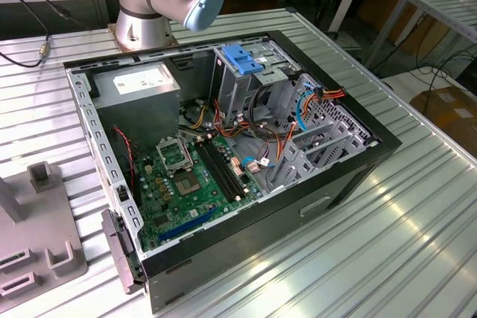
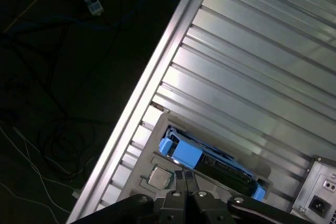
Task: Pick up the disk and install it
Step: 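Pick up the disk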
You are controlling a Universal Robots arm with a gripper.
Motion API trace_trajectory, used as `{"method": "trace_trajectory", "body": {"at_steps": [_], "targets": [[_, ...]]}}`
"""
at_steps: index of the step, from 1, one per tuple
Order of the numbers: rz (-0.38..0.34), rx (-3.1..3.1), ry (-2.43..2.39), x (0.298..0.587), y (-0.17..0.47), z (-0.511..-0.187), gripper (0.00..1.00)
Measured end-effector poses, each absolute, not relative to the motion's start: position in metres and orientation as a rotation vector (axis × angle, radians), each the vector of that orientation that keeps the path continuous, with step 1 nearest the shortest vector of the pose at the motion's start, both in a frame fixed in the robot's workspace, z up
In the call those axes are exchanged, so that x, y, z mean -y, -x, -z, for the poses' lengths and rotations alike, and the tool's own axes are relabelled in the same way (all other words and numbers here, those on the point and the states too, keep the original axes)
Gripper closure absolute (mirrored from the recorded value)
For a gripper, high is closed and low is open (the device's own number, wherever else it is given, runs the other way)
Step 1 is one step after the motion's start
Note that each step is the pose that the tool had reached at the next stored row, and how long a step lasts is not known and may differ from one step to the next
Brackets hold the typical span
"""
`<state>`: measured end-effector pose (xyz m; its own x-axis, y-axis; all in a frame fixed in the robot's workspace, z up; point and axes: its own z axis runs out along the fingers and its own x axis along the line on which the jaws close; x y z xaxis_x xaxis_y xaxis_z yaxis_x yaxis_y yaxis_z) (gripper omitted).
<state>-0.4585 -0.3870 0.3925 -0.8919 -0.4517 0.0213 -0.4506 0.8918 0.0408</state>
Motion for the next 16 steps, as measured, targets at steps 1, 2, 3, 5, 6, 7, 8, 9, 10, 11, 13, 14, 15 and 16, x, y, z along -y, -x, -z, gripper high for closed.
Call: {"method": "trace_trajectory", "body": {"at_steps": [1, 2, 3, 5, 6, 7, 8, 9, 10, 11, 13, 14, 15, 16], "targets": [[0.054, 3.026, -0.722, 0.387, 0.4585, -0.3925, 0.9], [0.054, 3.026, -0.722, 0.387, 0.4585, -0.3925, 0.9], [0.054, 3.026, -0.723, 0.387, 0.4585, -0.3925, 0.9], [0.054, 3.025, -0.727, 0.387, 0.4585, -0.3925, 0.9], [0.054, 3.023, -0.735, 0.387, 0.4585, -0.3925, 0.9], [0.053, 3.015, -0.764, 0.387, 0.4585, -0.3925, 0.9], [0.053, 3.005, -0.8, 0.387, 0.4585, -0.3925, 0.9], [0.052, 2.998, -0.828, 0.387, 0.4585, -0.3925, 0.9], [0.052, 2.987, -0.864, 0.387, 0.4585, -0.3923, 0.9], [0.051, 2.98, -0.885, 0.387, 0.4585, -0.3923, 0.9], [0.05, 2.963, -0.941, 0.387, 0.4584, -0.392, 0.9], [0.049, 2.948, -0.986, 0.387, 0.4584, -0.3918, 0.9], [0.049, 2.939, -1.011, 0.387, 0.4584, -0.3917, 0.9], [0.049, 2.932, -1.029, 0.387, 0.4584, -0.3916, 0.9]]}}
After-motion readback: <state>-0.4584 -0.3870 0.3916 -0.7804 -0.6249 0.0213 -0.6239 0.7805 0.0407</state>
